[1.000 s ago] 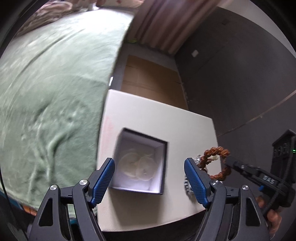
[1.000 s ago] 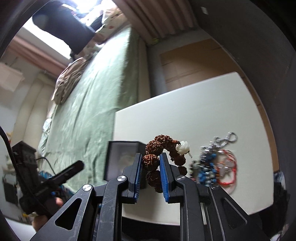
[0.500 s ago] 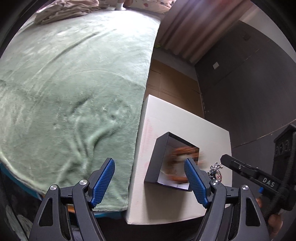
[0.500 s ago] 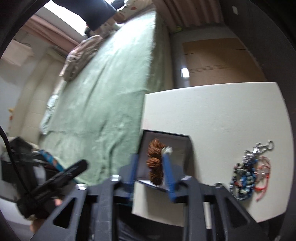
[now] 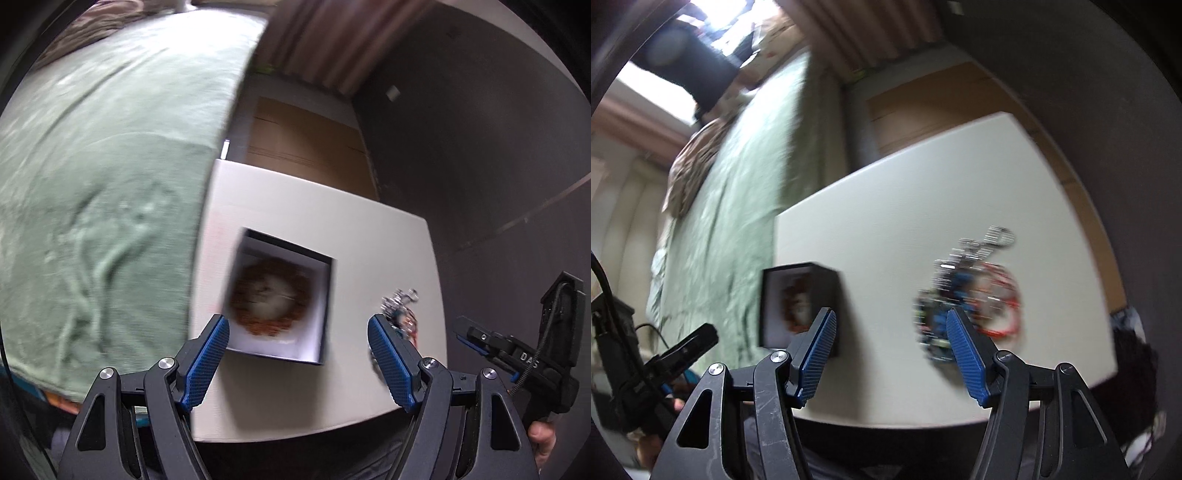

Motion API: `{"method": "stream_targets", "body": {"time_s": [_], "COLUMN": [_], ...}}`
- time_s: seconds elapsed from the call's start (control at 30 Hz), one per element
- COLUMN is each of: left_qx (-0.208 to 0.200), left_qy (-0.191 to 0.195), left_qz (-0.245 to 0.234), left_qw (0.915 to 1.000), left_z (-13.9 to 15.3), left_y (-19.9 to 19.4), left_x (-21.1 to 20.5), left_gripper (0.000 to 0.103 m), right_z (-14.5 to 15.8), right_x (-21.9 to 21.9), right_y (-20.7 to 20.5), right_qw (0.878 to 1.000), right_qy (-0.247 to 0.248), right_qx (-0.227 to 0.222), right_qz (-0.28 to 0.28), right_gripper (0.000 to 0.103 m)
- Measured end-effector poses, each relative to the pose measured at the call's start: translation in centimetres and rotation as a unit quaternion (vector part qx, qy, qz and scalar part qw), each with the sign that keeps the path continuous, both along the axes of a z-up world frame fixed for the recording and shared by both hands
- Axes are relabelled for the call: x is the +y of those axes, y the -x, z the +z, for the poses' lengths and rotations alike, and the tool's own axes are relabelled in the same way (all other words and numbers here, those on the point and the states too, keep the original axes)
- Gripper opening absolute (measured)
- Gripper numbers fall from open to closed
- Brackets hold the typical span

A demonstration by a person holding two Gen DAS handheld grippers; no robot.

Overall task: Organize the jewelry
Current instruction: 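Lower the brown bead bracelet into the black box and open the right gripper, then grasp the silver chain pendant with the left gripper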

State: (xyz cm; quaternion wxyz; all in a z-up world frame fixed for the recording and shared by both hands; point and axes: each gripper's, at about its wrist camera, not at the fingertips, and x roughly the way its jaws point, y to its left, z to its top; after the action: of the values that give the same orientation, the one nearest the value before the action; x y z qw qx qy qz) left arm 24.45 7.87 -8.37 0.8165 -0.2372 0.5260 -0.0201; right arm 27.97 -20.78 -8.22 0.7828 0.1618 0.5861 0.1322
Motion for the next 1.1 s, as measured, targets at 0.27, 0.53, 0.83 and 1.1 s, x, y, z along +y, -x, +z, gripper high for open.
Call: {"method": "stream_targets", "body": {"time_s": [0.27,0.53,0.83,1.1], "left_qx": [0.006,0.020,0.061,0.086], "left_qy": [-0.009,-0.027,-0.051,-0.070], "left_qz": [-0.053,-0.111,-0.174,-0.203], "left_qw": [0.9986,0.9932,0.9814,0.9730], "left_z": [-0.6,-1.5,-4.6,-7.6], "left_y": [-2.4,-5.4,-9.7,-12.2], "left_x": [-6.0,-11.2,-16.7,-19.4], "left_gripper": [0.078,0.066,0.051,0.049], "right_z": [-0.7,-1.9,-4.3,-5.7], "right_x": [-5.5,-9.4,-11.7,-13.2], "right_y": [0.9,1.4,1.7,2.1], "right_qw": [0.999,0.997,0.994,0.992], "right_qy": [-0.010,-0.017,-0.017,-0.010], "right_qx": [-0.007,-0.006,0.022,0.041], "right_qz": [-0.036,-0.074,-0.103,-0.115], "right_gripper": [0.063,0.063,0.063,0.063]}}
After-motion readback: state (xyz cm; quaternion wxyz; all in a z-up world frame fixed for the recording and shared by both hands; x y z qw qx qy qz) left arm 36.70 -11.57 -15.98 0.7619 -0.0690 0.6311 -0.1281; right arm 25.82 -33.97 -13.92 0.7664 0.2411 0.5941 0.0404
